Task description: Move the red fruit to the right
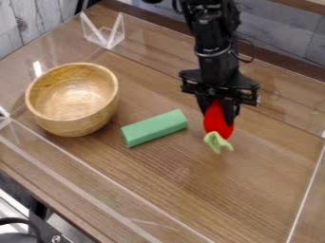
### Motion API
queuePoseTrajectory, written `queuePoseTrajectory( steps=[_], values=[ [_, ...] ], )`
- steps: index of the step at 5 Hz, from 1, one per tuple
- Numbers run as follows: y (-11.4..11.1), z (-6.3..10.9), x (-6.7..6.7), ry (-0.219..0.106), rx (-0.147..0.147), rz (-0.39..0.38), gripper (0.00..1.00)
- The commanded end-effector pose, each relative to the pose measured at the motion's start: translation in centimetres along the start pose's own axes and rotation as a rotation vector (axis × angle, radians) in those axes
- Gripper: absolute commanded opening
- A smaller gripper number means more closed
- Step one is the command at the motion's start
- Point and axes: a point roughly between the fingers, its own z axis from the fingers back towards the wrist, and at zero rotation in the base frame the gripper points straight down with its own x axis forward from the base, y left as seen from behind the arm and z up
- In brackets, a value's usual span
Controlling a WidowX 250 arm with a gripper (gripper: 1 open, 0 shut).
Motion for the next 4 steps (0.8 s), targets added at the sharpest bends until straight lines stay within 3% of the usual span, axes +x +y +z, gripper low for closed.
queuePoseTrajectory(
  steps=[1, 3, 4],
  values=[
    [-0.4, 1.6, 1.2, -0.049, 0.007, 0.004, 0.0],
    [-1.9, -0.5, 1.6, -0.035, 0.016, 0.007, 0.0],
    [-2.3, -2.1, 2.5, -0.025, 0.021, -0.02, 0.0]
  ],
)
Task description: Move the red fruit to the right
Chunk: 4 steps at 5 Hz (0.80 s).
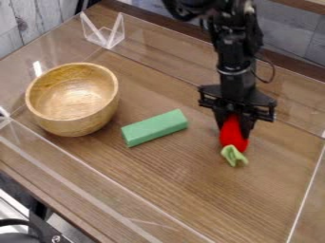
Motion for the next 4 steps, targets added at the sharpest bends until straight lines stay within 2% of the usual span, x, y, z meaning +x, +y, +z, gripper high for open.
queuePoseTrajectory(
  steps=[1, 3, 4],
  values=[
    [-1.0, 0.5, 2.0, -0.049, -0.005, -0.039, 0.0],
    [1.9, 2.6, 1.6, -0.045, -0.003, -0.045, 0.0],
    [1.3, 2.2, 1.4, -0.039, 0.0, -0.06, 0.0]
  ],
)
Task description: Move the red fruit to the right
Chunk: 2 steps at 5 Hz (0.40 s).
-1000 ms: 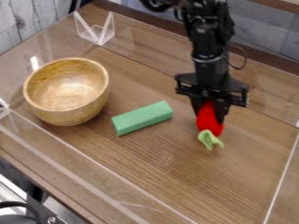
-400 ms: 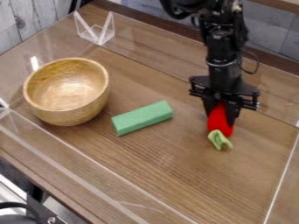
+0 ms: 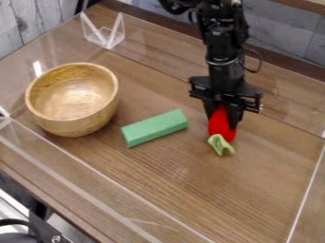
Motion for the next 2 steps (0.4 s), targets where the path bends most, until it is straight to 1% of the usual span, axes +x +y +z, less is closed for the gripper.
queuePoseTrajectory(
  steps=[1, 2],
  values=[
    [-1.7, 2.7, 0.4, -0.056, 0.009, 0.001, 1.0],
    [-2.9, 3.6, 0.0, -0.052, 0.018, 0.027, 1.0]
  ],
)
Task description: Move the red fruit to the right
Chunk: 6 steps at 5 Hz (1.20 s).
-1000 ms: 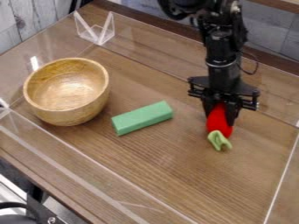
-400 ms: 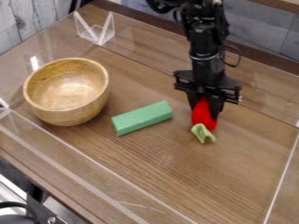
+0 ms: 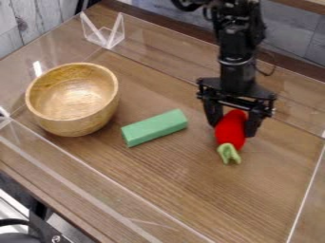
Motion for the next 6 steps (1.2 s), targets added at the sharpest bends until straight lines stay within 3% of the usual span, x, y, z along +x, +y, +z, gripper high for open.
queuePoseTrajectory(
  steps=[1, 2, 4, 6],
  values=[
    [-1.5, 2.7, 0.9, -0.076, 0.008, -0.013, 1.0],
    [-2.6, 3.1, 0.8, -0.079, 0.03, -0.014, 1.0],
    [-2.6, 3.5, -1.3, -0.086, 0.057, 0.006, 1.0],
    [-3.6, 2.7, -0.9, -0.087, 0.068, -0.065, 1.0]
  ],
)
